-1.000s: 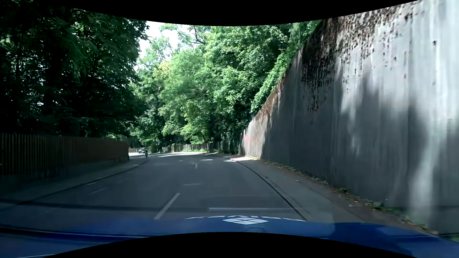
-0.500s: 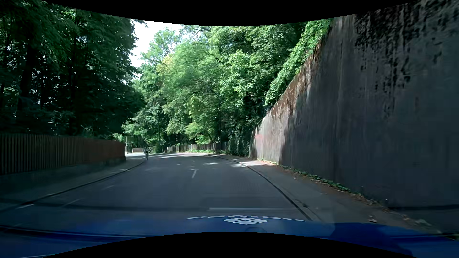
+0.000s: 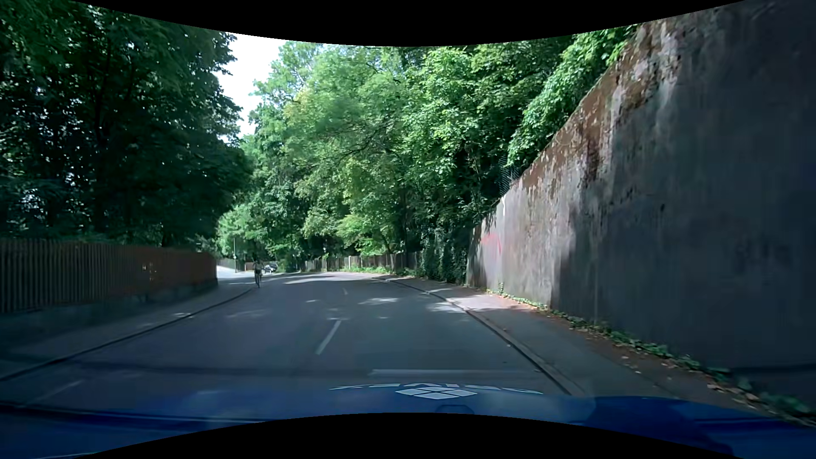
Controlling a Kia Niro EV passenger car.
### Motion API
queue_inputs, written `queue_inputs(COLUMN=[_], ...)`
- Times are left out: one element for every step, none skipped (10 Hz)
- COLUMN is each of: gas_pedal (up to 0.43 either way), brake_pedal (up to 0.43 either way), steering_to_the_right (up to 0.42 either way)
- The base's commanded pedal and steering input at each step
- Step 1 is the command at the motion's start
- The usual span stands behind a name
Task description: Follow the waypoints while adhering to traffic rules and regulations
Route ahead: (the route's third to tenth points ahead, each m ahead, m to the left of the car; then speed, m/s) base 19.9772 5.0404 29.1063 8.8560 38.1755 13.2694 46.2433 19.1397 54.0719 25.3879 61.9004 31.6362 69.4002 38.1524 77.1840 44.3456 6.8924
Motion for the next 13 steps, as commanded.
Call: queue_inputs(gas_pedal=[0.098,0.098,0.098,0.098,0.098,0.098,0.087,0.079,0.079,0.079,0.079,0.087,0.087], brake_pedal=[0.0,0.0,0.0,0.0,0.0,0.0,0.0,0.0,0.0,0.0,0.0,0.0,0.0], steering_to_the_right=[-0.051,-0.051,-0.051,-0.052,-0.055,-0.06,-0.06,-0.06,-0.061,-0.063,-0.064,-0.066,-0.069])
